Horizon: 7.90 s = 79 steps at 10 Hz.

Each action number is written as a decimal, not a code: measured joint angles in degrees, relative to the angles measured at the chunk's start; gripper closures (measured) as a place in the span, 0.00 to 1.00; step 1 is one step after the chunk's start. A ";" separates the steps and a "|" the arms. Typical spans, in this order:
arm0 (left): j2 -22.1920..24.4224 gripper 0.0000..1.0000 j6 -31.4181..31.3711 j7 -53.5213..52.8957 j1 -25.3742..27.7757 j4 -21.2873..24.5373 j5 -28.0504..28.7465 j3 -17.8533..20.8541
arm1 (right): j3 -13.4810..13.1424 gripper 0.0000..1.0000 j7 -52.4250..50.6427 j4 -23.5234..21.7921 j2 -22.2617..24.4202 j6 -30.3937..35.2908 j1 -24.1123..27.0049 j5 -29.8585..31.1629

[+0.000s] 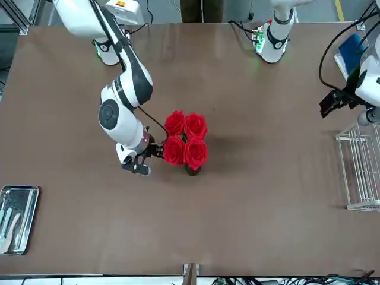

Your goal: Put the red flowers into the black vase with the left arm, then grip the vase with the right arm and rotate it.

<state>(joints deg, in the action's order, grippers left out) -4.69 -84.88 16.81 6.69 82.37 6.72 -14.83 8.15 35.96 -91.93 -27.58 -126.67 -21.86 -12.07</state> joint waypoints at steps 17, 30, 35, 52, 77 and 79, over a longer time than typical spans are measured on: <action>0.23 0.00 2.65 -12.30 -0.44 -1.56 -5.68 4.88 | 2.95 0.00 2.06 -0.08 -1.16 -2.90 -4.08 -0.01; 0.24 0.00 2.64 -12.28 -0.52 -2.29 -5.66 4.80 | 3.87 0.00 2.03 0.00 -3.05 -6.65 -3.91 -0.03; 0.25 0.00 2.64 -12.28 -0.49 -2.45 -5.66 4.72 | 3.98 0.00 2.02 0.19 -3.05 -6.67 -3.81 -0.03; 0.24 0.00 2.02 -12.53 -0.44 -2.45 -5.70 4.82 | 7.59 0.29 2.04 0.37 -5.41 -10.89 -1.68 -0.05; 0.24 0.00 -1.92 -12.58 -0.55 -2.45 -5.70 4.61 | 8.91 0.79 -7.56 4.55 -5.26 -1.56 -2.06 10.21; 0.24 0.00 -1.92 -12.58 -0.55 -2.44 -5.70 4.59 | 9.83 0.79 -7.90 4.75 -4.17 1.63 -2.11 13.61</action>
<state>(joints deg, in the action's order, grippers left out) -4.45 -86.80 4.23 6.13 79.92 1.02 -10.24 17.98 28.06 -87.18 -31.76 -125.04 -23.97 1.54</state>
